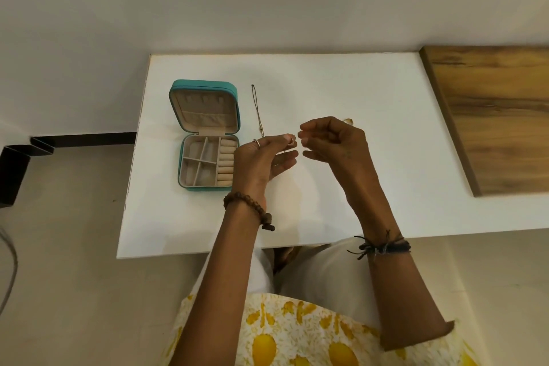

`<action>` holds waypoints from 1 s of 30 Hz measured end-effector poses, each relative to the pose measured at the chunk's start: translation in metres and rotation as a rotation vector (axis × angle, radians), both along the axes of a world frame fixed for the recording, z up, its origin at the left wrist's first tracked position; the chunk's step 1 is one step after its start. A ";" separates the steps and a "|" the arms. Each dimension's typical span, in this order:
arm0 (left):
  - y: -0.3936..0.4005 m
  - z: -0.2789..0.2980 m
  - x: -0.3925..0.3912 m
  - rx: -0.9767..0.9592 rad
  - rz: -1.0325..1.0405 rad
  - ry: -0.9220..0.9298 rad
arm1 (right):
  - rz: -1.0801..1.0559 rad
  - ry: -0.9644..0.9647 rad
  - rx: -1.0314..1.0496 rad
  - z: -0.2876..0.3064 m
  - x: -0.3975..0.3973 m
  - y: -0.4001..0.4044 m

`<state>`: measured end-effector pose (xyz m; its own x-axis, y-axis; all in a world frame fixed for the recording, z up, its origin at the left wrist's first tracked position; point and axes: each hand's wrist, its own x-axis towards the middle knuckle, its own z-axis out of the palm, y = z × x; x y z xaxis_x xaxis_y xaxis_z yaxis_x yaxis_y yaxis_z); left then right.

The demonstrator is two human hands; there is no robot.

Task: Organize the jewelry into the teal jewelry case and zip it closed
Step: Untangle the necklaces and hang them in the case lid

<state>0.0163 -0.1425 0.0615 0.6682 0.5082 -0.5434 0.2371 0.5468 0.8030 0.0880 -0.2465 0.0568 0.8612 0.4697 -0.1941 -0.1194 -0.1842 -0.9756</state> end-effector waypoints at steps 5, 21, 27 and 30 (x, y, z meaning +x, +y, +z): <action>0.008 0.007 0.000 -0.056 -0.043 -0.029 | 0.176 -0.117 -0.055 -0.004 0.001 0.003; 0.012 0.007 -0.012 -0.114 -0.120 -0.040 | 0.089 -0.221 -0.113 -0.025 0.030 0.023; 0.003 0.002 -0.014 -0.157 -0.141 -0.011 | 0.060 -0.279 -0.126 -0.035 0.056 0.033; -0.005 -0.008 -0.013 -0.167 -0.161 0.034 | 0.046 -0.257 -0.120 -0.041 0.069 0.040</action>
<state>0.0031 -0.1473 0.0536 0.7136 0.2973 -0.6343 0.3572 0.6244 0.6946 0.1574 -0.2061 0.0162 0.8678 0.4960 -0.0290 0.1398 -0.2999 -0.9437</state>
